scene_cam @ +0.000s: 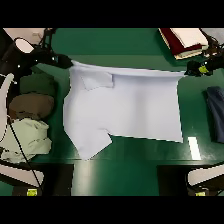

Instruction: Fold the shirts.

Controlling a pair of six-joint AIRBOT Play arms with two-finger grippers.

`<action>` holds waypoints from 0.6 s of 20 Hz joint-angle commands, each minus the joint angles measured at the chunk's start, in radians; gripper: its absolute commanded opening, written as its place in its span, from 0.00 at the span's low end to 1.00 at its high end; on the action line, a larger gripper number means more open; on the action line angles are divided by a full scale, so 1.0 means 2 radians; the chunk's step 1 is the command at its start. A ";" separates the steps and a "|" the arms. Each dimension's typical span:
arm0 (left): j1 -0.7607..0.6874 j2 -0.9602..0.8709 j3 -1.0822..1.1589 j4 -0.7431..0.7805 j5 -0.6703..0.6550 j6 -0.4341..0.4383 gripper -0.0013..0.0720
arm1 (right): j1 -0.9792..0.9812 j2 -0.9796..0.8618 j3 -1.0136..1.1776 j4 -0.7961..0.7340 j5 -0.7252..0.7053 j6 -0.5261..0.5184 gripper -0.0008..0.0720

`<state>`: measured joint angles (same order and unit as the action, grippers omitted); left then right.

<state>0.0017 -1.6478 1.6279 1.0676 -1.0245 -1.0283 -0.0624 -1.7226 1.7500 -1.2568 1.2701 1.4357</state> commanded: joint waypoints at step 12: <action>0.000 -0.002 -0.076 0.086 -0.133 -0.113 0.89 | 0.023 0.074 -0.200 0.033 -0.030 -0.007 0.46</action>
<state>0.0017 -1.6524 1.4822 1.2041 -1.2266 -1.1511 -0.0090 -1.5909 1.3731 -1.2266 1.1957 1.4208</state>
